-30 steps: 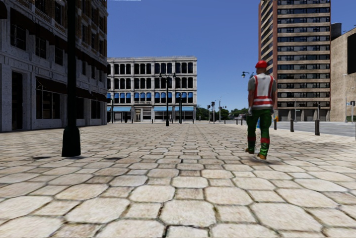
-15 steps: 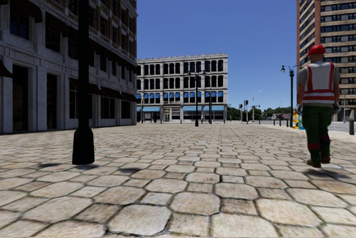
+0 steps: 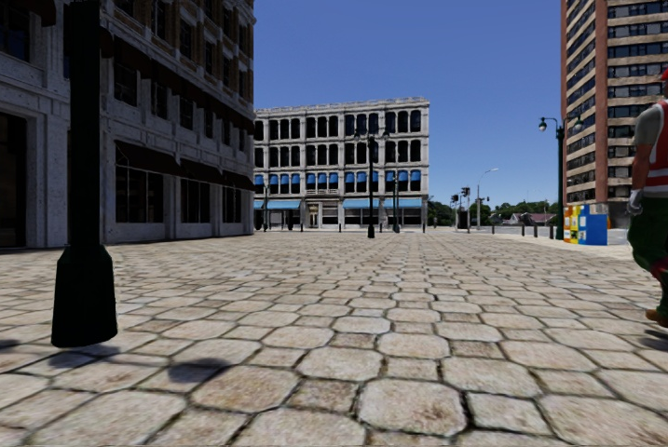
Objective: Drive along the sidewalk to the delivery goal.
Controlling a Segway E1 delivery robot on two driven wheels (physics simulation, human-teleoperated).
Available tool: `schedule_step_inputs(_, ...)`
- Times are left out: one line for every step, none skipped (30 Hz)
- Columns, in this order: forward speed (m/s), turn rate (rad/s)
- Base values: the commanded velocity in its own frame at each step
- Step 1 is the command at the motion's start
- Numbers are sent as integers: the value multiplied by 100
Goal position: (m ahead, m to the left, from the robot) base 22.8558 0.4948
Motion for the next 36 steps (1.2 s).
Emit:
schedule_step_inputs(200,35)
schedule_step_inputs(200,41)
schedule_step_inputs(200,48)
schedule_step_inputs(200,48)
schedule_step_inputs(200,52)
schedule_step_inputs(200,53)
schedule_step_inputs(200,53)
schedule_step_inputs(200,53)
schedule_step_inputs(200,53)
schedule_step_inputs(200,53)
schedule_step_inputs(200,53)
schedule_step_inputs(200,53)
schedule_step_inputs(200,53)
schedule_step_inputs(200,53)
schedule_step_inputs(200,53)
schedule_step_inputs(200,53)
schedule_step_inputs(200,53)
schedule_step_inputs(200,46)
schedule_step_inputs(200,27)
schedule_step_inputs(200,0)
schedule_step_inputs(200,0)
schedule_step_inputs(200,0)
schedule_step_inputs(200,0)
schedule_step_inputs(200,0)
schedule_step_inputs(200,0)
schedule_step_inputs(200,0)
schedule_step_inputs(200,0)
schedule_step_inputs(200,0)
schedule_step_inputs(200,0)
schedule_step_inputs(200,0)
schedule_step_inputs(200,0)
schedule_step_inputs(200,0)
schedule_step_inputs(200,0)
schedule_step_inputs(200,0)
schedule_step_inputs(200,0)
schedule_step_inputs(200,0)
